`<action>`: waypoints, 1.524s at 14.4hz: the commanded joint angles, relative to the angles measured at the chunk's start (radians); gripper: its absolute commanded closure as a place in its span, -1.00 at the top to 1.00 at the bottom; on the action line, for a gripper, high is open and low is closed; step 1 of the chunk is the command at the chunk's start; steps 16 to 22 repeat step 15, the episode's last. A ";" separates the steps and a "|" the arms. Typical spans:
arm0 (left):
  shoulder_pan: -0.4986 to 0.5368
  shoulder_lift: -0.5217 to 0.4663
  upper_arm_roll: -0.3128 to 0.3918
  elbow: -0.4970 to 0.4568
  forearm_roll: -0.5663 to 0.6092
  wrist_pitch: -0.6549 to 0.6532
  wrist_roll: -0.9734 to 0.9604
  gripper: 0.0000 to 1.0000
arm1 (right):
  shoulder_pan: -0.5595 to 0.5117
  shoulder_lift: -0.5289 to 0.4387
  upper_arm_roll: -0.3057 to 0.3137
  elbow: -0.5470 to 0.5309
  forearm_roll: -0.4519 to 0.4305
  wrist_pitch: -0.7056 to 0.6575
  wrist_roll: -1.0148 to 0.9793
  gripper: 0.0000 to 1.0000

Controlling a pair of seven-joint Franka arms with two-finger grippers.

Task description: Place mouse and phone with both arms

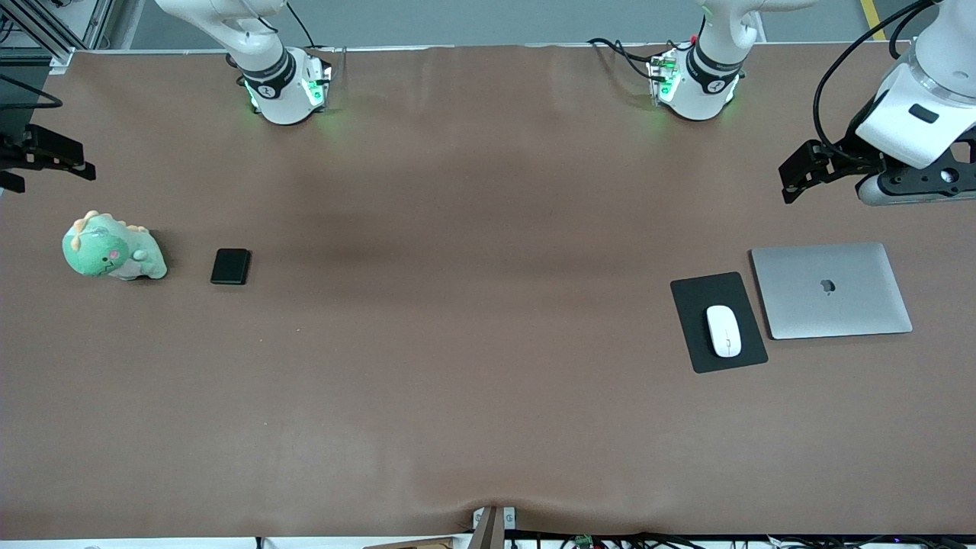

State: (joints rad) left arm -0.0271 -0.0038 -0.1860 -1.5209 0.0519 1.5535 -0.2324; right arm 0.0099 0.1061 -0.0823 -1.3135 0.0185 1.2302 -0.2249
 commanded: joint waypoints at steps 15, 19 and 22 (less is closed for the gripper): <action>0.007 0.007 0.002 0.024 -0.004 -0.004 0.028 1.00 | -0.010 -0.167 -0.002 -0.222 -0.002 0.061 0.102 1.00; 0.007 0.007 0.002 0.024 -0.004 -0.004 0.028 1.00 | -0.010 -0.167 -0.002 -0.222 -0.002 0.061 0.102 1.00; 0.007 0.007 0.002 0.024 -0.004 -0.004 0.028 1.00 | -0.010 -0.167 -0.002 -0.222 -0.002 0.061 0.102 1.00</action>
